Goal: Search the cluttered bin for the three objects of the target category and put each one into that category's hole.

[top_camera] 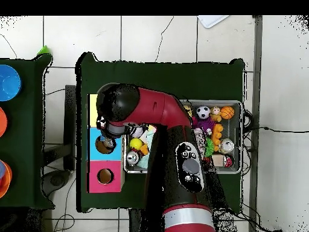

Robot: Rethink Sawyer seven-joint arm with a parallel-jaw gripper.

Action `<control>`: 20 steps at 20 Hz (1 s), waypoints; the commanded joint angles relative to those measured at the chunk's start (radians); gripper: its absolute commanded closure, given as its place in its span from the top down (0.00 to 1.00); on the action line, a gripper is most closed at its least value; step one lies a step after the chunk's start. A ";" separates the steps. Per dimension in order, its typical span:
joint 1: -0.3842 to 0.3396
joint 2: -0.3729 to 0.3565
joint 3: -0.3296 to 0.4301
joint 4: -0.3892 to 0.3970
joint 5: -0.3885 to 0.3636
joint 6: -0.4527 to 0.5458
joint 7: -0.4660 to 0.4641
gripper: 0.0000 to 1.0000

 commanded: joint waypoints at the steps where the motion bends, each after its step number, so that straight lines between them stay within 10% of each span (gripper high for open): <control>1: 0.002 0.078 -0.028 0.098 0.053 -0.065 0.300 0.00; 20: 0.021 0.076 -0.084 0.110 0.105 0.147 0.333 0.00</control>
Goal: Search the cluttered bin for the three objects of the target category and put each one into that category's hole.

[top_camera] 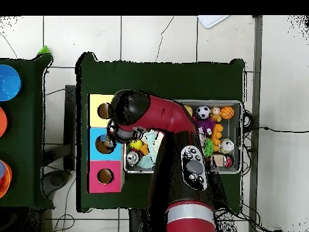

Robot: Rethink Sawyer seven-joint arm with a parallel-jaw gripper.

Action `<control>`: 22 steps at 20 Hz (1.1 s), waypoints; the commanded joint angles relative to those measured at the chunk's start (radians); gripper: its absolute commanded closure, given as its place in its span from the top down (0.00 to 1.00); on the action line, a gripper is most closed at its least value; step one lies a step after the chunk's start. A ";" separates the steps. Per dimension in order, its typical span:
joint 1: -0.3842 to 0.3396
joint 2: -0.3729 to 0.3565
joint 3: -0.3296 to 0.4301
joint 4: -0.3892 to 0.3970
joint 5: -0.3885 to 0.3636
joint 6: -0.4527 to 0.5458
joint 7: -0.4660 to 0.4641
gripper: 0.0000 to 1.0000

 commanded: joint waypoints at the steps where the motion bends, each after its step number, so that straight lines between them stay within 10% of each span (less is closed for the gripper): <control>1: 0.018 0.028 -0.006 0.078 0.073 0.147 0.339 0.00; 22: 0.063 0.057 -0.018 0.055 0.149 0.174 0.394 0.00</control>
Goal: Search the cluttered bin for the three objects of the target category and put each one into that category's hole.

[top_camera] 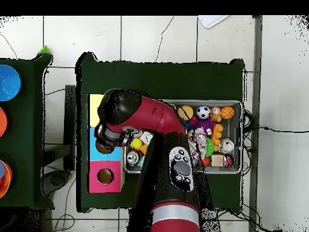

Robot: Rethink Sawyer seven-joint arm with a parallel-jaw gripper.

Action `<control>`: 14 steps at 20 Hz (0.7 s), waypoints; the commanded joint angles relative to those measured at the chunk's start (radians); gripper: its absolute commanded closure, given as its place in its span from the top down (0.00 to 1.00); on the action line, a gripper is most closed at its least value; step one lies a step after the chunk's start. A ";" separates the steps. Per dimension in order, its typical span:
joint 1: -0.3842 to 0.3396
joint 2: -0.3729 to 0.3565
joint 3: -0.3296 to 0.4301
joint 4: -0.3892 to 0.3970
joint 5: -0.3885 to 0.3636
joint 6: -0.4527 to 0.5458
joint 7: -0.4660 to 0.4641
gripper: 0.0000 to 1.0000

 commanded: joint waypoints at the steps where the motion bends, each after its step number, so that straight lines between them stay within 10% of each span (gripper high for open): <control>1: 0.000 0.045 0.024 0.057 0.042 0.060 0.261 0.00; 14: -0.004 0.122 0.046 0.049 0.071 0.065 0.261 0.00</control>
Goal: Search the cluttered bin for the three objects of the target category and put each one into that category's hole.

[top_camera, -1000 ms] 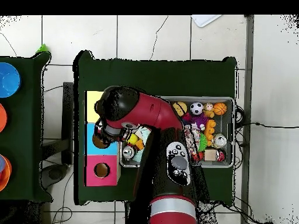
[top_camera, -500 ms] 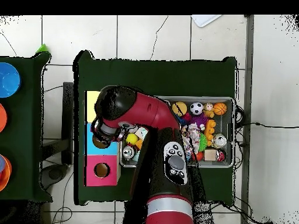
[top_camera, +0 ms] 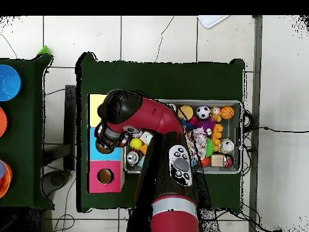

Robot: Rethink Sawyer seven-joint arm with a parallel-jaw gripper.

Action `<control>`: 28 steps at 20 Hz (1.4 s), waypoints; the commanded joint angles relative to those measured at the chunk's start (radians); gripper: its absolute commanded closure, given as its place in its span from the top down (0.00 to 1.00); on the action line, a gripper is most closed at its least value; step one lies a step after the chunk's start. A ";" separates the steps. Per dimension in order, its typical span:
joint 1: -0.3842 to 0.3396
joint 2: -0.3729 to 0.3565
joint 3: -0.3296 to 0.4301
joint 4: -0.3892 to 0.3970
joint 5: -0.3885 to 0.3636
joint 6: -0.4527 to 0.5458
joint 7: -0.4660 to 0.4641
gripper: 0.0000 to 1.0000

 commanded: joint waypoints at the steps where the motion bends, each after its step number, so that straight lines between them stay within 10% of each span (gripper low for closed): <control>1: -0.003 0.086 0.049 0.050 0.041 0.053 0.245 0.00; 28: 0.052 0.108 0.031 0.062 0.132 0.023 0.311 0.00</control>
